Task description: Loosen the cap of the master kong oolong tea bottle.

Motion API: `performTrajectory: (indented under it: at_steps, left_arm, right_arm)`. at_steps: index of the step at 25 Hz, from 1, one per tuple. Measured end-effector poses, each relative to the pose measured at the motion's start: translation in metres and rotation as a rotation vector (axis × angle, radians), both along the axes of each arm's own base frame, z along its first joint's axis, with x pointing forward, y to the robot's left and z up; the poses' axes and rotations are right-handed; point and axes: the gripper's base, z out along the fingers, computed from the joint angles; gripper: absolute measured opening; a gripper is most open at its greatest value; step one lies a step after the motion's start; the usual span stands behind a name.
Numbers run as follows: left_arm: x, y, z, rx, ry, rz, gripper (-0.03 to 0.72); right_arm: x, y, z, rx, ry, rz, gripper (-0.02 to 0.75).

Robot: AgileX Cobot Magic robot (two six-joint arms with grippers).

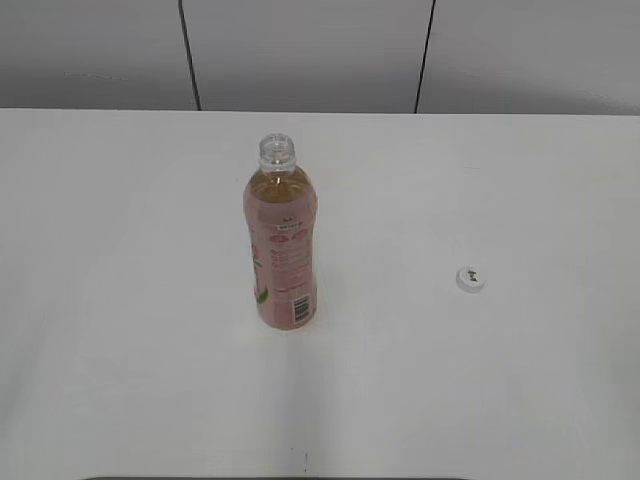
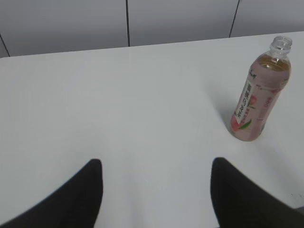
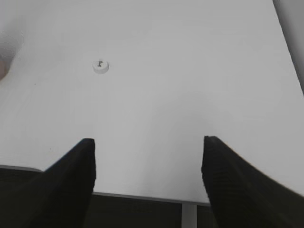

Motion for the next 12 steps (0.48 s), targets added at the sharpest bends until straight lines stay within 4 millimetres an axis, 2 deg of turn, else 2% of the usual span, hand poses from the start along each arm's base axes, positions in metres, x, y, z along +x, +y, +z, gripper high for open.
performTrajectory:
  at_steps: [12]
  left_arm:
    - [-0.0005,-0.0033,0.0001,0.018,-0.005,-0.047,0.436]
  right_arm:
    - [-0.0036,-0.0022,0.0003,-0.007,-0.035,-0.011,0.526]
